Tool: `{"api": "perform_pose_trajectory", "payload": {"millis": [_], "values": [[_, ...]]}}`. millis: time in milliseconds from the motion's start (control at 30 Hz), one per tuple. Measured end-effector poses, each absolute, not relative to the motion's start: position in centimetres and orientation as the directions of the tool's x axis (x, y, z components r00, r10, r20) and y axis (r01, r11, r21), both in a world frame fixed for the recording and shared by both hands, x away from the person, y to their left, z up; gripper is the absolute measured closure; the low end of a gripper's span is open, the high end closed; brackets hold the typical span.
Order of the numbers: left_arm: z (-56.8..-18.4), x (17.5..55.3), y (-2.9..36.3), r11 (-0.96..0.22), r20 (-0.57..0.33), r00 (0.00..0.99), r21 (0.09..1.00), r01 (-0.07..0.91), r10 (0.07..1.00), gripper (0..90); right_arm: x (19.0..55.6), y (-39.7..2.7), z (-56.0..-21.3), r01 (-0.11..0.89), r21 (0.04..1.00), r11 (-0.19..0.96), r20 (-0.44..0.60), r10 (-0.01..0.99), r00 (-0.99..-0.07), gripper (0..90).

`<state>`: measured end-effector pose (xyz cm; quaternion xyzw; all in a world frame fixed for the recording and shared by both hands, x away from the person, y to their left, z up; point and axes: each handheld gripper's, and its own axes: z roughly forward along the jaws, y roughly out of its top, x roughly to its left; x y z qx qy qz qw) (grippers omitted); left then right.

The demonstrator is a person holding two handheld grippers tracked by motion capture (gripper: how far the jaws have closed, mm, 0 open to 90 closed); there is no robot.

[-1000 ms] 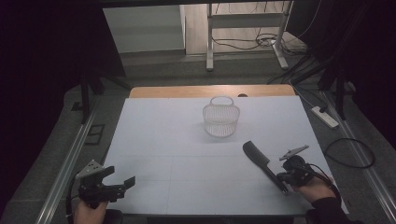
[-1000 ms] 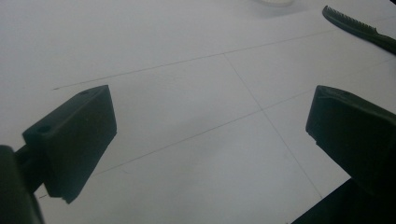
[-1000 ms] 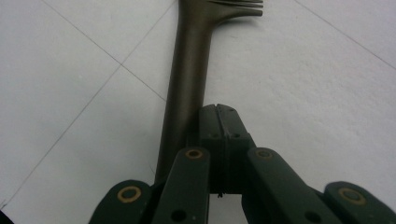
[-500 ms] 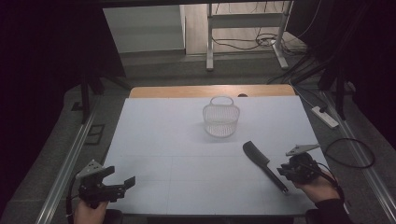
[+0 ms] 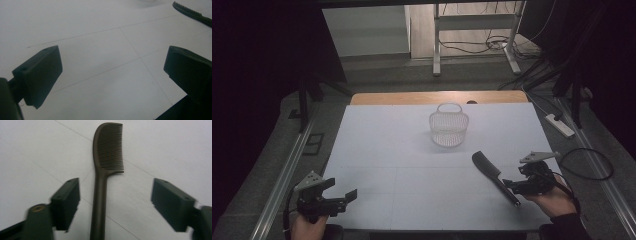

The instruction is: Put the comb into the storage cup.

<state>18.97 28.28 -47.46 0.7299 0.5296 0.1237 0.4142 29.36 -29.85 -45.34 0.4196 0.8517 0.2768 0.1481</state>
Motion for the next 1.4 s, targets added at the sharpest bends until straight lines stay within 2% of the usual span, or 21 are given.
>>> {"api": "perform_pose_trajectory", "payload": {"millis": [100, 467, 1400], "values": [[-47.5, 19.0, 28.3, -0.096, -0.258, 0.408, 0.735, 0.671, 0.876, 2.5, 29.5, -29.8, -45.4, 0.65, 0.584, 0.486, -0.006, 0.804, -0.595, 14.5], [-47.5, 19.0, 28.3, -0.095, -0.26, 0.407, 0.734, 0.673, 0.876, 2.5, 30.0, -29.0, -45.4, 0.648, 0.575, 0.5, -0.007, 0.795, -0.607, 0.0], [-47.5, 19.0, 28.3, -0.098, -0.26, 0.409, 0.732, 0.674, 0.875, 2.6, 31.5, -26.7, -46.3, 0.677, 0.512, 0.529, -0.019, 0.795, -0.607, 0.0]]}}
